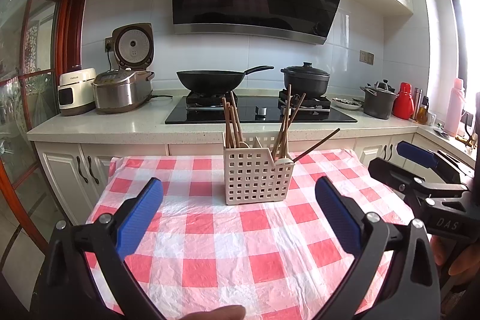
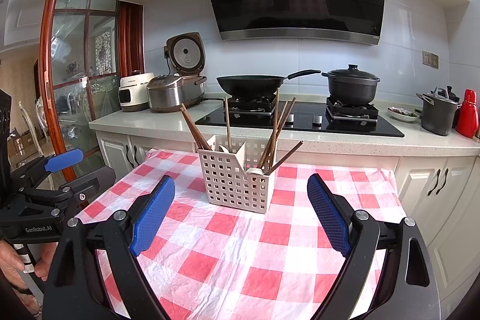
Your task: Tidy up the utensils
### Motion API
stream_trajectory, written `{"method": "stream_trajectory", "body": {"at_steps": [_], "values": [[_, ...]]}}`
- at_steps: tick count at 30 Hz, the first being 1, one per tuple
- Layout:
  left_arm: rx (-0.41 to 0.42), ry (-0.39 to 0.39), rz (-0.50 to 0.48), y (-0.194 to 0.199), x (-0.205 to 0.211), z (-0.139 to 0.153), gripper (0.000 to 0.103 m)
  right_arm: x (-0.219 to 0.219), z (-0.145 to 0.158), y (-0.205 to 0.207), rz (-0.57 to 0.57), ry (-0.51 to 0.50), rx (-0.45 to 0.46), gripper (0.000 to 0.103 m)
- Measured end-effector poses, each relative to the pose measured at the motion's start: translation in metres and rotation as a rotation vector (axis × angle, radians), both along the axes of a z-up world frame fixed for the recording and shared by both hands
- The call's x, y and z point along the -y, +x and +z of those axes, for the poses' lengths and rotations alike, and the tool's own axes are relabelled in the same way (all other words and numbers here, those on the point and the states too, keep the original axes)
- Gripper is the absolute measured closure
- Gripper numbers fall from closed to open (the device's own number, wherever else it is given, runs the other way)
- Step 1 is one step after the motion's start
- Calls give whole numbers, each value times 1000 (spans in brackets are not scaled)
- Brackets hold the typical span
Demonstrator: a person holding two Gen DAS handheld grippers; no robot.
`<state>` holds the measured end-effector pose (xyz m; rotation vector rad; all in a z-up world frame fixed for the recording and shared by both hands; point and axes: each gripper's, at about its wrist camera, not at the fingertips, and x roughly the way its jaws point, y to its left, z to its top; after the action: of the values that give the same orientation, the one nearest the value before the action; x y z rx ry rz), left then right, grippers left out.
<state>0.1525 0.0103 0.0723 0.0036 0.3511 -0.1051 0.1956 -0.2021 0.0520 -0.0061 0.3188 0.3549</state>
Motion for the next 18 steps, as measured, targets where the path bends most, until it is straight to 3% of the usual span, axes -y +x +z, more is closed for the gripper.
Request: {"method": "stream_trajectory", "body": {"at_steps": [18], "values": [[-7,7,2,1,0,-4,5,0,-1,0,3,-4,0,18]]}}
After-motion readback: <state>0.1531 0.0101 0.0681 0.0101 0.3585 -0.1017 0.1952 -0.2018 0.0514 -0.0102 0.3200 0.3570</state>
